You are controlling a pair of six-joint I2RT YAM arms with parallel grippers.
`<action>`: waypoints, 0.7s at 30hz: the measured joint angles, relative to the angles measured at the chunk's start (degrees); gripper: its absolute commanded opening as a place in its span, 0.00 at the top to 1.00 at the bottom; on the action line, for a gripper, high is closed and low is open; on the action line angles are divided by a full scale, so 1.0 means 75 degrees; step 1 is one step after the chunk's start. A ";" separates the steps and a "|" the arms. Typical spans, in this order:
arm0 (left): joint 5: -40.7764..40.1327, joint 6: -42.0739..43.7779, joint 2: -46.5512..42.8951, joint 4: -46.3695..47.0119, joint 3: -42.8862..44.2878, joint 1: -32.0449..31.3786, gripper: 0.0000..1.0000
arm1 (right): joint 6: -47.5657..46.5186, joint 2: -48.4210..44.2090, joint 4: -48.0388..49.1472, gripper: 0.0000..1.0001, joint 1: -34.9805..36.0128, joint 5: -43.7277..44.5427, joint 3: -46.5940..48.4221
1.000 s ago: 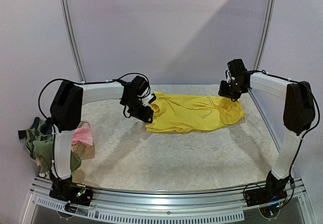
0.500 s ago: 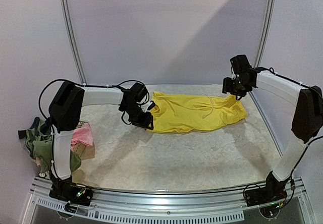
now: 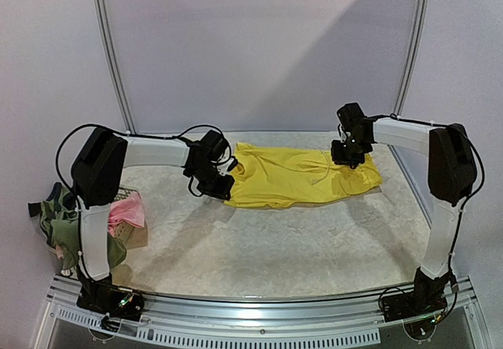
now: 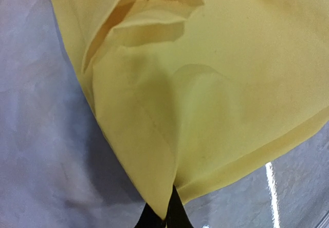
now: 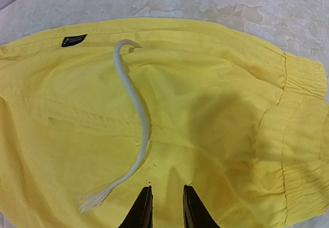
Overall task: Fold and stack the mixed laundry pile
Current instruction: Flatten out the rectangle-folded shorts at the center of the board.
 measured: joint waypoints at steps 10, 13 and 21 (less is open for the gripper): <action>-0.0589 -0.0050 -0.0650 0.0000 -0.0548 0.0026 1.00 | -0.0178 0.1128 -0.0493 0.78 -0.0583 0.0119 0.1221; -0.0708 -0.0052 -0.0752 -0.0006 -0.0699 0.0044 1.00 | -0.0216 0.1478 -0.0510 0.77 -0.0828 0.0061 0.1693; -0.0950 -0.0052 -0.1087 -0.0009 -0.1037 0.0099 1.00 | -0.0169 0.2611 -0.0472 0.70 -0.1209 -0.0294 0.2865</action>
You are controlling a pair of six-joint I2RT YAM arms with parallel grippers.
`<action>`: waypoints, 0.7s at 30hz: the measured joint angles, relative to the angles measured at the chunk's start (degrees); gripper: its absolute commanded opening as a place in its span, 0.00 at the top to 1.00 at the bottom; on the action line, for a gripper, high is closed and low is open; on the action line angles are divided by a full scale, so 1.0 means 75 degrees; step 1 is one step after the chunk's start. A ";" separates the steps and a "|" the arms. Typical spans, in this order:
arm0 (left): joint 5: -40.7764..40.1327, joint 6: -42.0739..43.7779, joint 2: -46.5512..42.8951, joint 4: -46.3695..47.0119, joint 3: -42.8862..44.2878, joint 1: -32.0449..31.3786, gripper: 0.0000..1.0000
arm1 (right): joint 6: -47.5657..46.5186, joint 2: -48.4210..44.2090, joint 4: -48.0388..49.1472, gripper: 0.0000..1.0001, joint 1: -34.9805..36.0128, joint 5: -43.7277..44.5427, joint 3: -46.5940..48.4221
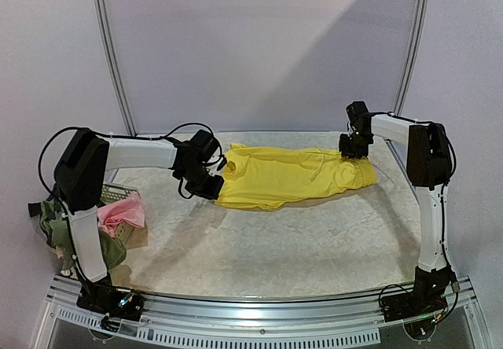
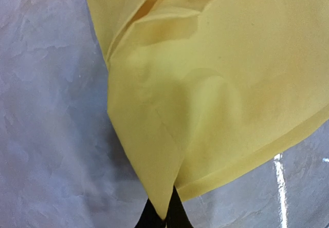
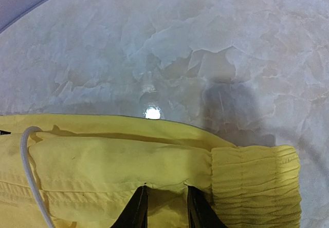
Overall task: Fold and stack the mixed laundry pile
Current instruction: Flatten out the rectangle-folded shorts at the center of the board.
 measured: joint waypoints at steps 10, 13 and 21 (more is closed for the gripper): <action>-0.0356 -0.0003 -0.0233 0.0085 -0.0376 0.0277 1.00 | 0.0201 0.0667 -0.0038 0.66 -0.0114 -0.0356 0.0484; -0.0361 -0.0003 -0.0335 0.0090 -0.0393 0.0332 0.93 | 0.0204 0.0667 -0.0079 0.61 -0.0122 -0.0597 0.0513; -0.0440 0.0006 -0.0443 -0.0105 -0.0262 0.0256 0.49 | -0.0184 0.0052 -0.0224 0.39 0.0169 -0.1107 0.0291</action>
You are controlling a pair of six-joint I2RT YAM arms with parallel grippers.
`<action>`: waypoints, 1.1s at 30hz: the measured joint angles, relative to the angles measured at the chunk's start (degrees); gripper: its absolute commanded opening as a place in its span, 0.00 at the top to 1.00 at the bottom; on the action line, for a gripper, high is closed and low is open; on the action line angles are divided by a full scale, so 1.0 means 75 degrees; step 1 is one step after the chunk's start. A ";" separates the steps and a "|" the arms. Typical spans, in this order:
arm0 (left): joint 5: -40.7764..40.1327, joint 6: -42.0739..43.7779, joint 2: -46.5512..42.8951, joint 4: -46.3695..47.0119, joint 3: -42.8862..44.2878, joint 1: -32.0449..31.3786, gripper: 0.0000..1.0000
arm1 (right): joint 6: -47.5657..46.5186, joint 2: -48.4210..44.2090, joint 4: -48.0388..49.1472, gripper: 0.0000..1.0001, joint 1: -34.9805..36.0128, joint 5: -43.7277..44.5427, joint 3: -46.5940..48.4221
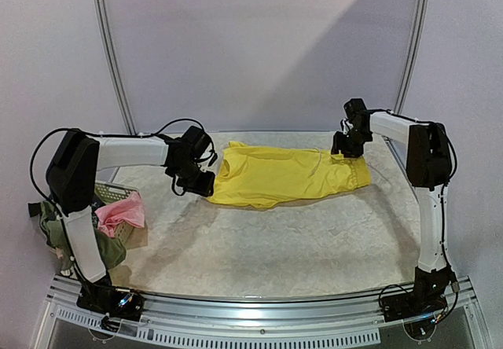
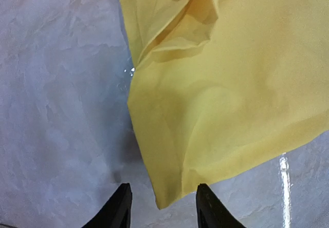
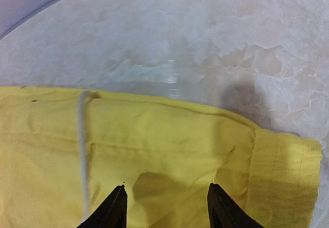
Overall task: Fold and stack the mixed laundry pile
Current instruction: Flatten out the rectangle-folded shorts at the center of the board.
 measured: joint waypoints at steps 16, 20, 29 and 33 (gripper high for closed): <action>0.0128 0.0408 0.0425 -0.0513 0.3156 -0.0248 0.35 | 0.0787 -0.4797 0.1311 0.07 0.0090 0.0079 -0.4809; 0.0673 0.0627 0.1311 -0.0889 0.4278 -0.0017 0.36 | 0.0947 -0.4928 0.1335 0.07 0.0073 0.0140 -0.5657; 0.2308 0.1043 0.3768 -0.1958 0.6927 0.1139 0.39 | 0.1055 -0.5613 0.1437 0.07 0.0073 0.0184 -0.6248; 0.2923 0.1023 0.4505 -0.2180 0.7563 0.1547 0.42 | 0.1055 -0.5671 0.1510 0.06 0.0073 0.0184 -0.6260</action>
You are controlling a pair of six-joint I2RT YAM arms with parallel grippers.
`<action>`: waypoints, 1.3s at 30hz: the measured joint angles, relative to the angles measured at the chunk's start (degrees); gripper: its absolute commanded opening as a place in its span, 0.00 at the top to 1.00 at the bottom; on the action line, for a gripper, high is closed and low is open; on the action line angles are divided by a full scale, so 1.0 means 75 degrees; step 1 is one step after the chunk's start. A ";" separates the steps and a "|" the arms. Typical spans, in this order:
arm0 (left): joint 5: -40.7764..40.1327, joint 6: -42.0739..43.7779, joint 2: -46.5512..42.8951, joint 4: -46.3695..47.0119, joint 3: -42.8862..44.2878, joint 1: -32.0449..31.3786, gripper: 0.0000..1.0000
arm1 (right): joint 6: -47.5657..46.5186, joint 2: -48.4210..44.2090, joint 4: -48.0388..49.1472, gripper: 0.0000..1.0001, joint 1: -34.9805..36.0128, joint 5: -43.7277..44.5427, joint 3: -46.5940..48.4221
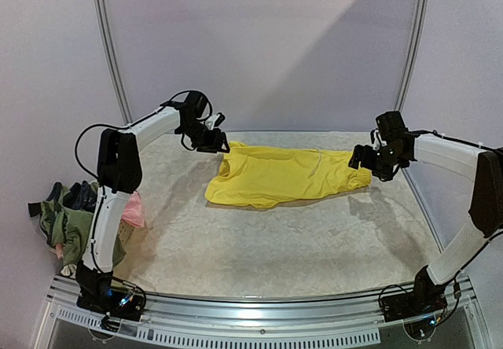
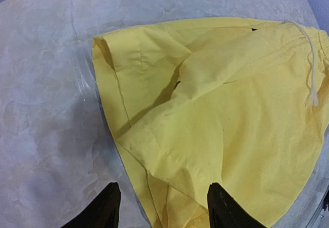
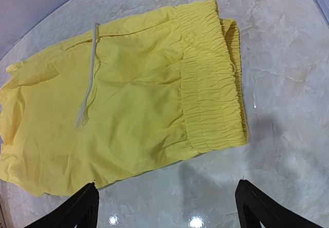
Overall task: Fold and stack the mixed laundry pile
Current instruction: Flatten out the rectangle-folded shorts at the center of the board.
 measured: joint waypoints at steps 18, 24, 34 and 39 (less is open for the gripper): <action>0.1565 -0.1070 0.1343 0.0711 0.1139 0.0297 1.00 | -0.0015 -0.0207 -0.0006 0.06 0.0000 0.0015 -0.0085; 0.1670 -0.1186 0.1355 0.1390 0.1303 0.0373 1.00 | -0.0026 -0.0291 -0.0026 0.06 0.0000 0.0032 -0.0085; 0.0560 -0.0825 0.1387 0.2119 0.1731 0.0437 0.55 | -0.0020 -0.0664 -0.0061 0.06 0.0000 0.0099 -0.0341; -0.0685 -0.0860 0.1294 0.1961 0.1422 0.0495 0.39 | 0.0047 -0.1055 0.0064 0.05 0.0000 0.0306 -0.0740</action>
